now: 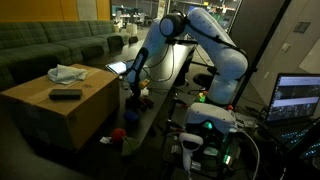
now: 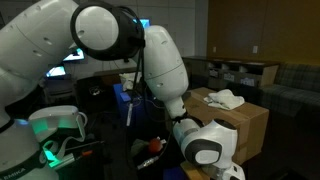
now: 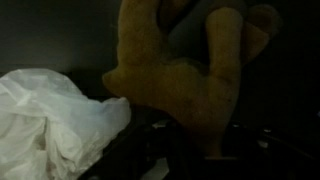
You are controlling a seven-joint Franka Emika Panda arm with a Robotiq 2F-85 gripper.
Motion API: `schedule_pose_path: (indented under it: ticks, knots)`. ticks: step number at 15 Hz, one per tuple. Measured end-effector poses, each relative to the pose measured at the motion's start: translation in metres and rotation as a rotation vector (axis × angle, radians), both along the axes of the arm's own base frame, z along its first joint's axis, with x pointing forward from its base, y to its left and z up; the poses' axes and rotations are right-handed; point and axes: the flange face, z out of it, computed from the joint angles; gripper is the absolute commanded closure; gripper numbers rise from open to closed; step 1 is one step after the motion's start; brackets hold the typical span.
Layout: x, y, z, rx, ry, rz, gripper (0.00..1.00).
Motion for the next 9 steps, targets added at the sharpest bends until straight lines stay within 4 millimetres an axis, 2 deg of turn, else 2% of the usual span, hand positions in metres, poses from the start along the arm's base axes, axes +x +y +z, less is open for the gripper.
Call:
schedule_pose_path:
  ticks: [1, 3, 4, 6, 9]
  knots:
    - [0.001, 0.001, 0.002, 0.001, -0.003, 0.002, 0.93]
    - [0.003, 0.003, 0.009, 0.003, -0.011, 0.004, 0.9]
    - [0.004, 0.005, 0.015, 0.005, -0.016, 0.006, 0.93]
    - [0.003, 0.009, 0.034, 0.009, -0.028, 0.009, 0.9]
    - [-0.003, 0.015, 0.074, 0.009, -0.045, 0.01, 0.9]
